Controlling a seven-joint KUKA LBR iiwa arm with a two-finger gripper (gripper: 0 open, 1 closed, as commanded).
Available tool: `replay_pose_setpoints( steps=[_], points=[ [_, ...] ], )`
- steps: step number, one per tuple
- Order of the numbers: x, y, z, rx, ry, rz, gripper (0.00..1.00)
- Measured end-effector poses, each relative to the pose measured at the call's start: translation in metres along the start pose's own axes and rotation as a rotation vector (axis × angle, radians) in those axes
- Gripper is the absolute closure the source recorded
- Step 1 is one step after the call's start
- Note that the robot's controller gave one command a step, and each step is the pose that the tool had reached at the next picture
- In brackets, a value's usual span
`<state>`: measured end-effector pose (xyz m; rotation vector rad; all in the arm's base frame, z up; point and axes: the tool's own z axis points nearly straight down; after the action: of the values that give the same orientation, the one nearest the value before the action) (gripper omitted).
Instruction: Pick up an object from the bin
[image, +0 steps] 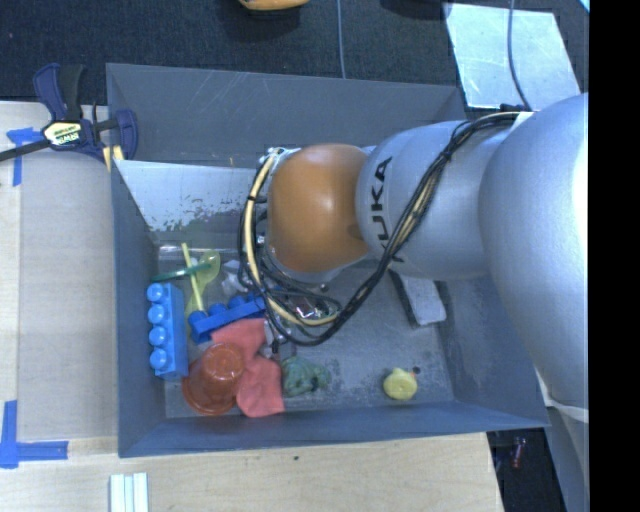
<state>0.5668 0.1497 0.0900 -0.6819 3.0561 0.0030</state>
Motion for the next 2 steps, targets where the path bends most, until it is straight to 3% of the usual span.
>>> replay_pose_setpoints(
  steps=[1,2],
  points=[
    [0.0117,0.0237,0.0169,0.004,-0.012,-0.283,1.0],
    [0.0117,0.0236,0.0169,0.004,-0.012,-0.282,1.0]
  ],
)
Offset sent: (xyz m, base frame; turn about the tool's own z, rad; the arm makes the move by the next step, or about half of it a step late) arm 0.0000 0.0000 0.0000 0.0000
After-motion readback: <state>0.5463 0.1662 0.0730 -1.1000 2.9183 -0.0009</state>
